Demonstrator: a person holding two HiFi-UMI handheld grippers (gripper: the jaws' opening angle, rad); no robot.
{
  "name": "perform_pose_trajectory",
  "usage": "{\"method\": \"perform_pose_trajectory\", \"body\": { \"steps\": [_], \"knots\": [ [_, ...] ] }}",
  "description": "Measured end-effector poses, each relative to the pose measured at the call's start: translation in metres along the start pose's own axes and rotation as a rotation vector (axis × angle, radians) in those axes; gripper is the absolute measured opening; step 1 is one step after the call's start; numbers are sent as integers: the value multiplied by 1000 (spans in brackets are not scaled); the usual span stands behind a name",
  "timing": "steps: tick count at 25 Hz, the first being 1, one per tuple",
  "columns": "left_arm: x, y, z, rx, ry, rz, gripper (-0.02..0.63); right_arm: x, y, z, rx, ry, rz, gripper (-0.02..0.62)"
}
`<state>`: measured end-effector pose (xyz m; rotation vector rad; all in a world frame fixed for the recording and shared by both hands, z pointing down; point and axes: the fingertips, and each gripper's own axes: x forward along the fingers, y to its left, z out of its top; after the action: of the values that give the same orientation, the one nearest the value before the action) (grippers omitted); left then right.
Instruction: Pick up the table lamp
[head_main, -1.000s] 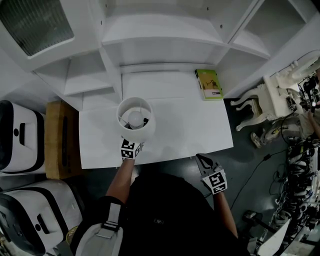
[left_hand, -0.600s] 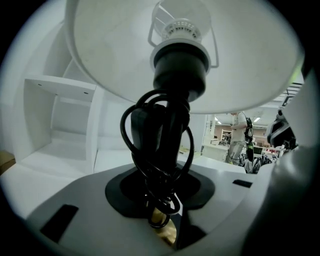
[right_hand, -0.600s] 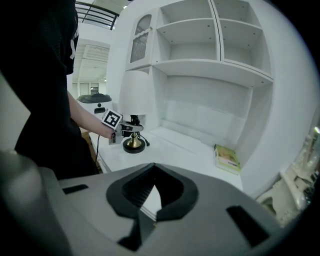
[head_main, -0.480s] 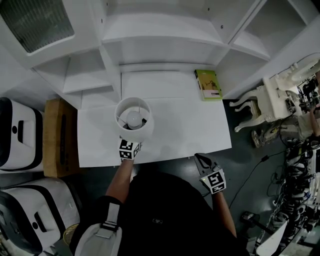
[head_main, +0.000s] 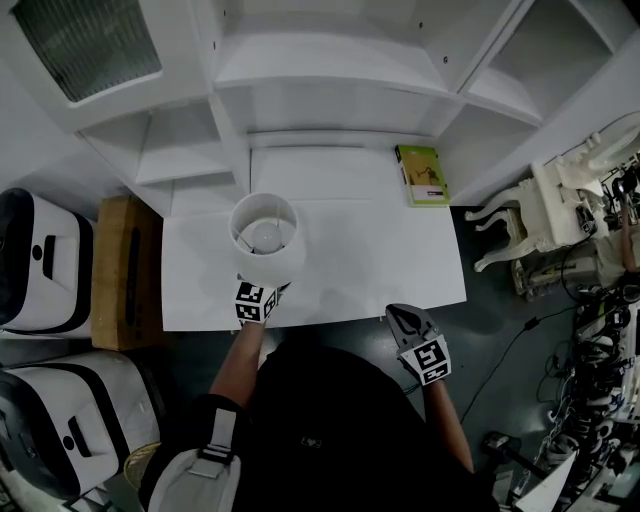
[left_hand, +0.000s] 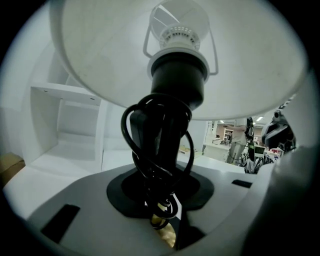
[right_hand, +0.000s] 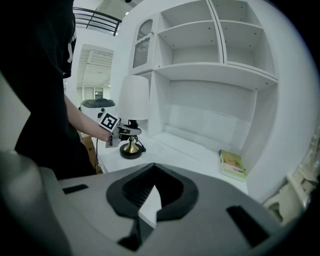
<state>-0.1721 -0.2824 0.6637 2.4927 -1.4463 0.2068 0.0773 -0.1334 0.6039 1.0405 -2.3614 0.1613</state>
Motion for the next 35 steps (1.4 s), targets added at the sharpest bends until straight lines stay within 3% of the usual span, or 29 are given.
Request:
{"method": "perform_pose_trajectory", "body": {
  "steps": [12,20,28,35],
  "knots": [
    [-20,7,23,30,-9,7,107,-3,0,4,31,-55,-16,6],
    [-33,-4,64,11,-50,-15,109,-10,-4,-2,85,-94,-54,6],
    [-49,-28,111,75,-65,-85,107,-19,-6,-9,141,-126,-90,6],
    [-63,-35,147,52,-111,-89,107,-28,-4,-15,163,-131,-110,6]
  ]
}}
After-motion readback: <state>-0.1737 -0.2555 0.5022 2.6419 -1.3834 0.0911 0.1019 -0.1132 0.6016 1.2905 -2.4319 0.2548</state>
